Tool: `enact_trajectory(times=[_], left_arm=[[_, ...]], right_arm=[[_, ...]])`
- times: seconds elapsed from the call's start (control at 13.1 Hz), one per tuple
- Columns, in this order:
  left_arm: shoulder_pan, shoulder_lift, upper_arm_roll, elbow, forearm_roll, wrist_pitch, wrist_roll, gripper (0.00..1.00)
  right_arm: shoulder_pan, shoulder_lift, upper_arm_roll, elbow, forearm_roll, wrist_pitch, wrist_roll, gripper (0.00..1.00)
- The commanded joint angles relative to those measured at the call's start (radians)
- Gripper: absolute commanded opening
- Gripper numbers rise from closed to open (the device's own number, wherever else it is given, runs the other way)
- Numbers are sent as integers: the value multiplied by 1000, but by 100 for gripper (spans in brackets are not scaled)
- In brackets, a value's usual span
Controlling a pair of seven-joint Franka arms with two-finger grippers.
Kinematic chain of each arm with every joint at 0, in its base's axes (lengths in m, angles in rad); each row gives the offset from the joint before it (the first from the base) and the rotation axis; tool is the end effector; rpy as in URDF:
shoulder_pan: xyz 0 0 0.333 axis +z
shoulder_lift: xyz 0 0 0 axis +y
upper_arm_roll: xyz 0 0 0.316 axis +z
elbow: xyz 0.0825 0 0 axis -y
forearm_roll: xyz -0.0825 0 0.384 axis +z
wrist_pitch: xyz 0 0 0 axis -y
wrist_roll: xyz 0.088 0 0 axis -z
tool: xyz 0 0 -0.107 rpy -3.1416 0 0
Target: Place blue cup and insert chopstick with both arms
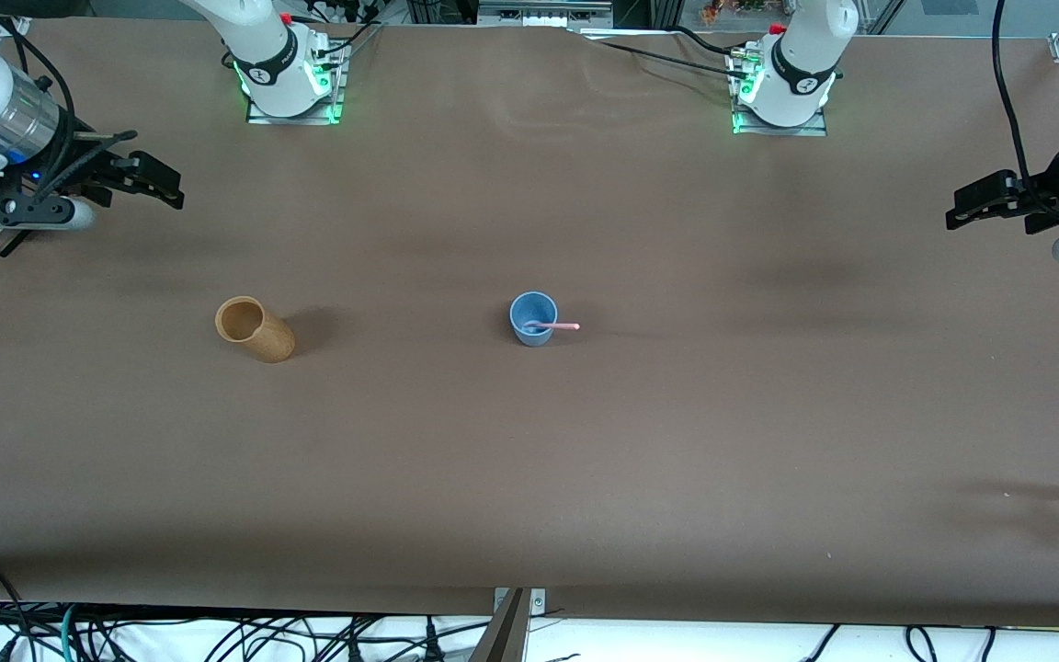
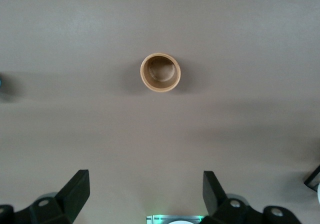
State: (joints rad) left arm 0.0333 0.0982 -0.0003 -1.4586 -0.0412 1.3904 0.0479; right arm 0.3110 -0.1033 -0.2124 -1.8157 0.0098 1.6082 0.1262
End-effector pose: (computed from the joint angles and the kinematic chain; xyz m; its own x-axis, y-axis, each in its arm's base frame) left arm 0.5648 0.0137 0.6073 0.9863 -0.0227 -0.1633 -0.0149 -0.9987 0.0491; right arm 0.5160 0.0475 0.5665 0.9937 -0.0251 -0.1094 -0.0272 -0.9995 -0.0178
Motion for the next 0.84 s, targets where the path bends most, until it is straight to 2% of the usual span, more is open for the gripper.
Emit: enact_trajectory(times=[0.0,0.77], left_arm=[[5,8,-4,14,14,-2,29,100],[-7,35,-9,18,21,-1,23,100]], right_arm=[[-7,-9,-7,21,-16,-36,-37,100],[-4,-2,-2,39,-24,-37,-99,100]])
